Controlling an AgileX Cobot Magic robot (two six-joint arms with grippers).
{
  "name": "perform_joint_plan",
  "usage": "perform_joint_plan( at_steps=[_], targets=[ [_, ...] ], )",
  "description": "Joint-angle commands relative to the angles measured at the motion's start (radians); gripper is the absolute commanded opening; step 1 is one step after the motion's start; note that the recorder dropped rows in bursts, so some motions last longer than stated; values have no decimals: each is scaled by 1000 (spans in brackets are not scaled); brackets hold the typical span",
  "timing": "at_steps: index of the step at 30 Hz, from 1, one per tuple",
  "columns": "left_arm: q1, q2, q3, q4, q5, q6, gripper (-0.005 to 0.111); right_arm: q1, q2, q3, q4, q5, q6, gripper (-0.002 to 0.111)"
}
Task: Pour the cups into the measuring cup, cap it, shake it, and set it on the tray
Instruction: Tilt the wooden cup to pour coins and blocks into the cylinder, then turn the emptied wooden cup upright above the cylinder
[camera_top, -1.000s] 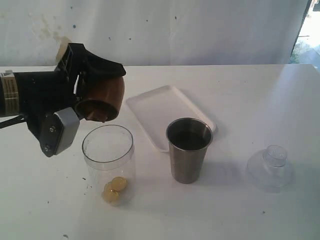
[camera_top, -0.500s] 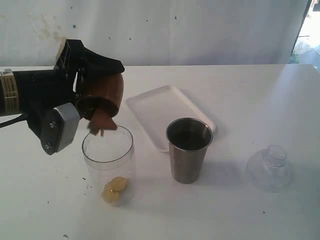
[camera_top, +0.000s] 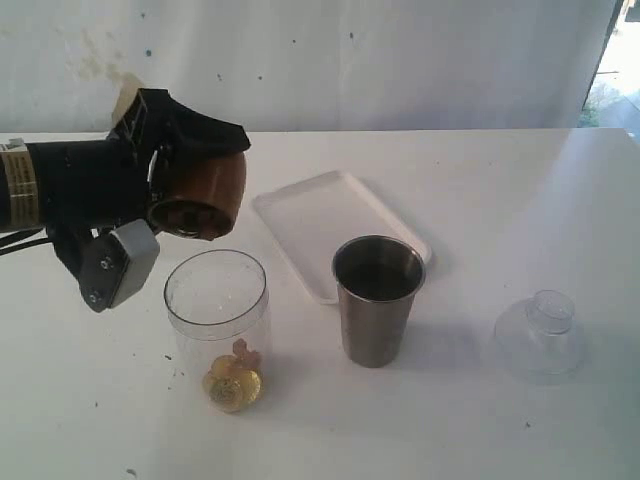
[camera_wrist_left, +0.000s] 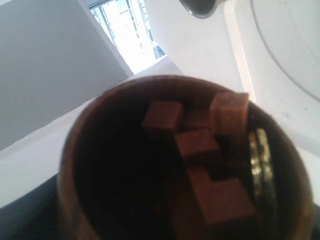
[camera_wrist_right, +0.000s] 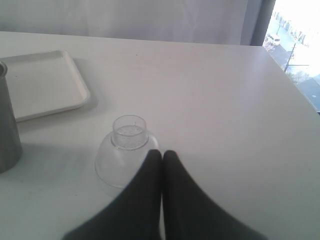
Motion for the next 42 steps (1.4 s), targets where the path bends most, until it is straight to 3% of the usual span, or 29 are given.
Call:
perform_joint_plan(
  at_steps=[1,4,8,12,18,25,34,40,42],
  targets=[
    [-4,-2,-6,-26,-61,31,0,1,-4,7,2,-10,0,0],
    [-4,-2,-6,-26,-124,35,0,1,-4,7,2,-10,0,0],
    [-4,2,-6,-24,-14,65,0,1,-4,7,2,-10,0,0],
    [-7,11,-6,-26,-115,51,0,1,-4,7,2,-10,0,0],
    [-13,46,-6,-45,-63,51,0,1,-4,7,2,-10,0,0],
    [-30,49,-6,-101,-97,34,0,1,-4,7,2,-10,0,0],
    [-30,49,-6,-443,-102,-375,0,1,-4,7,2,-10,0,0],
    [-30,49,-6,-476,-102,-587,0,1,-4,7,2,-10,0,0],
    [-30,49,-6,-474,-102,-586,0,1,-4,7,2,-10,0,0]
  ],
)
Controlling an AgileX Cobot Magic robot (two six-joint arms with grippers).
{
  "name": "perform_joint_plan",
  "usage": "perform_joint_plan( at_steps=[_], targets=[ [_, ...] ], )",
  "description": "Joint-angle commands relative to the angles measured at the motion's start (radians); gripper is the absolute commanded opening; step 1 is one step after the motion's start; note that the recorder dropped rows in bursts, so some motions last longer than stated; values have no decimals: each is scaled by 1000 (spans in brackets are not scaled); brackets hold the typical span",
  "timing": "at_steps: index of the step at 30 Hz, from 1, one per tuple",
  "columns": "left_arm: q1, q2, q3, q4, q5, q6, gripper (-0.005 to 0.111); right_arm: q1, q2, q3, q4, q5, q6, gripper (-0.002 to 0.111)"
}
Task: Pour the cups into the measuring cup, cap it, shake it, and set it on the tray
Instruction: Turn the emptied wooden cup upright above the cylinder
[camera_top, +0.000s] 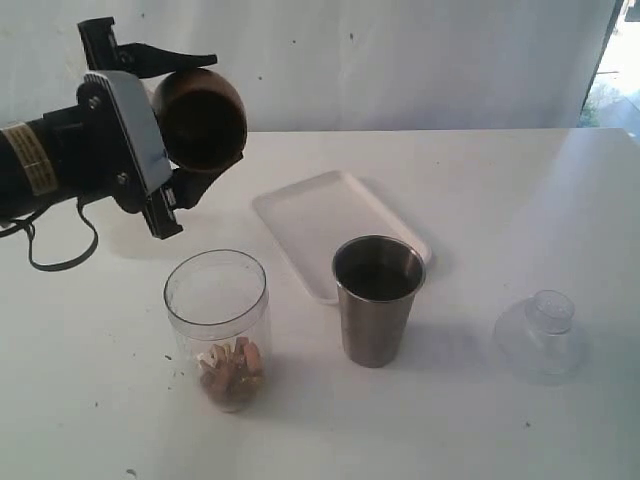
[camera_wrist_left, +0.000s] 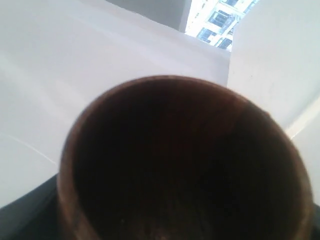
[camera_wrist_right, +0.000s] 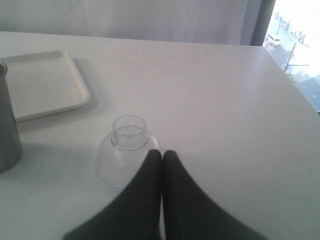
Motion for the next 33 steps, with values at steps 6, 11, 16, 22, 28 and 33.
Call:
perform_joint_plan(
  at_steps=[6,11,16,22,28,33],
  targets=[
    [-2,-2,-6,-33,-32,-172,0,1,-4,7,2,-10,0,0],
    [-2,-2,-6,-174,7,-493,0,1,-4,7,2,-10,0,0],
    [-2,-2,-6,-485,46,-622,0,1,-4,7,2,-10,0,0],
    [-2,30,-8,-497,257,-737,0,1,-4,7,2,-10,0,0],
    [-2,154,-42,-292,274,-995,0,1,-4,7,2,-10,0,0],
    [-2,219,-82,-294,272,-997,0,1,-4,7,2,-10,0,0]
  ],
)
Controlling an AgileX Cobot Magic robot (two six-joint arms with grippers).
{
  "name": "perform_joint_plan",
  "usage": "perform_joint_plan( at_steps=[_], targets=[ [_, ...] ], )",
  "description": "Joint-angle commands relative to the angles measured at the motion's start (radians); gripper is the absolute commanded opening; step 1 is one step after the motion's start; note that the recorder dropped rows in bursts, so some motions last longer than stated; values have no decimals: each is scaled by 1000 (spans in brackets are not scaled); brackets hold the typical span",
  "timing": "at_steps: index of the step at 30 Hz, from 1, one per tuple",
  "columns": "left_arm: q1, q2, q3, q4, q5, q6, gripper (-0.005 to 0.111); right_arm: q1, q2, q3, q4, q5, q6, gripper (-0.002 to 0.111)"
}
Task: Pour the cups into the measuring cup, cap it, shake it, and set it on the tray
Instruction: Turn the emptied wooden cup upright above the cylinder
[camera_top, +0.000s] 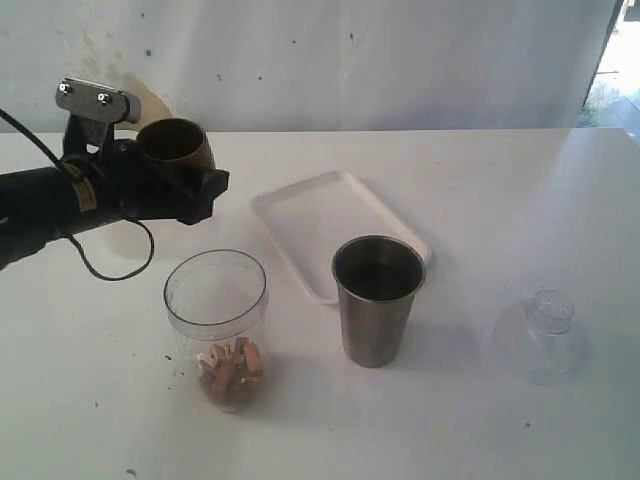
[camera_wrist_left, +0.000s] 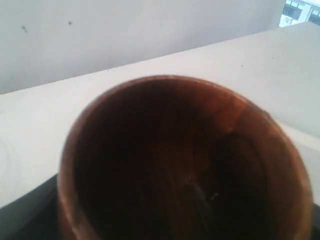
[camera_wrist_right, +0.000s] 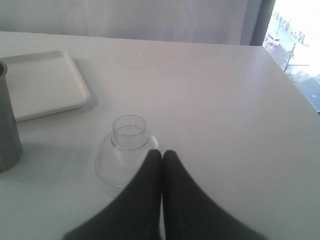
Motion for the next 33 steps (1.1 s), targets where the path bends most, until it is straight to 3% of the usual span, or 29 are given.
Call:
perform_joint_plan(
  at_steps=[1,33],
  targets=[
    [-2,32,-32,6,-13,-17,0,1,-4,7,2,-10,0,0],
    [-4,205,-32,36,-92,-36,0,1,-4,7,2,-10,0,0]
  ],
)
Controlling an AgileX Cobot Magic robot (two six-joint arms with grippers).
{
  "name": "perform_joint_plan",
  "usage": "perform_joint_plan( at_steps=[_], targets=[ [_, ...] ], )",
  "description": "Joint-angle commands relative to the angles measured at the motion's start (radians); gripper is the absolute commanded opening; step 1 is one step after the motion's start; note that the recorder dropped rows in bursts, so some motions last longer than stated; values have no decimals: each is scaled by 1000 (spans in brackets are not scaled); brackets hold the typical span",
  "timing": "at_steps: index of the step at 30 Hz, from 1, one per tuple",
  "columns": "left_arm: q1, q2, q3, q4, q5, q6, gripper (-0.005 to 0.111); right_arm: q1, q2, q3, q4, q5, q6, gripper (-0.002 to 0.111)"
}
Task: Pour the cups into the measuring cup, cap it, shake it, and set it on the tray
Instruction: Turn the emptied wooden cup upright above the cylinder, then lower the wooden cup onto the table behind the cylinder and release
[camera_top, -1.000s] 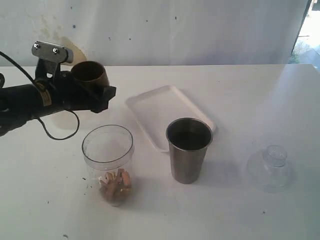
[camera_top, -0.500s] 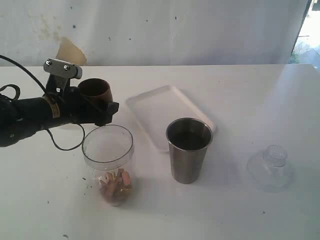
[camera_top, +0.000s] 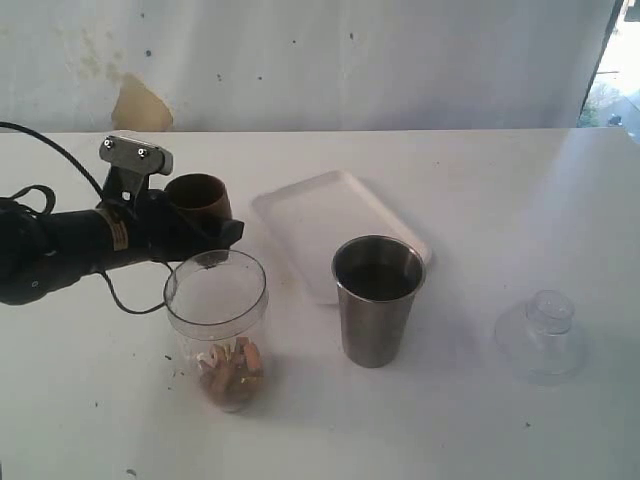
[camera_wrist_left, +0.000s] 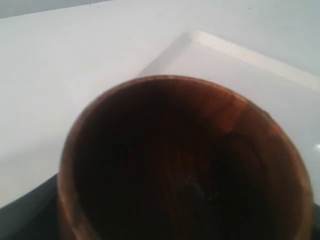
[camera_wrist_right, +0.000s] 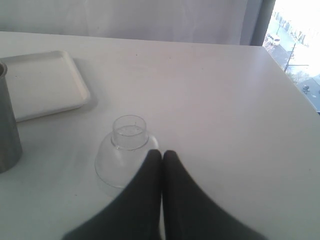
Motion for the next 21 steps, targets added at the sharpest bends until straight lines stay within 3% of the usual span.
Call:
perform_joint_plan(
  at_steps=[1,21],
  targets=[
    [-4,14,-6,3,-53,-8,0,1,-4,7,2,-10,0,0],
    [-4,90,-6,3,-104,-29,0,1,-4,7,2,-10,0,0]
  ],
)
